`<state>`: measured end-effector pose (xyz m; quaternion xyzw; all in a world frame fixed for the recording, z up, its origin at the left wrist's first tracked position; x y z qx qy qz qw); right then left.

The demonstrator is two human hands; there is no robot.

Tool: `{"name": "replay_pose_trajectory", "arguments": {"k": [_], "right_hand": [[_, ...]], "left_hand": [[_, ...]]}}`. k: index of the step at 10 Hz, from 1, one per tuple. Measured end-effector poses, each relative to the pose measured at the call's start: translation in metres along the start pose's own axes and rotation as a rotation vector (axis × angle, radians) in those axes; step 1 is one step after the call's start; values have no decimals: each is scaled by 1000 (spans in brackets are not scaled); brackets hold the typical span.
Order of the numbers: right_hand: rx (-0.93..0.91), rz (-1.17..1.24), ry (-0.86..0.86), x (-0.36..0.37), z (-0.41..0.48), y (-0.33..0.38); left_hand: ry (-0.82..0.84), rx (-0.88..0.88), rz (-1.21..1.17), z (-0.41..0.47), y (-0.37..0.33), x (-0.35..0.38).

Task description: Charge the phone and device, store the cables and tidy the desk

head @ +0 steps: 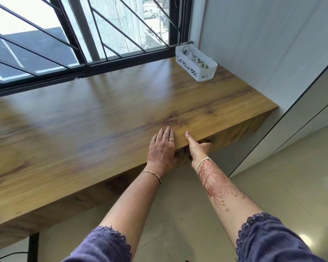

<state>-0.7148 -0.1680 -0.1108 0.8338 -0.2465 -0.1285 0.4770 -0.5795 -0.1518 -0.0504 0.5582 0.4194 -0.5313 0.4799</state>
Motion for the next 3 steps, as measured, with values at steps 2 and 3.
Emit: {"name": "replay_pose_trajectory", "arguments": {"k": [2,3], "right_hand": [[-310,-297,-112,-8,-34,34],[-490,-421,-122,-1,-63,52]], "left_hand": [[-63,-46,-12,-20,23,-25],[-132,-73,-7,-29,37,-41]]}}
Point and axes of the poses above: each hand's wrist, its own z-axis towards the middle knuckle, its own x-axis out of the palm, y = z × x, the point moved 7 cm from there along z, towards the middle knuckle, and after that the axes turned 8 degrees about z, right-handed, at the moved point
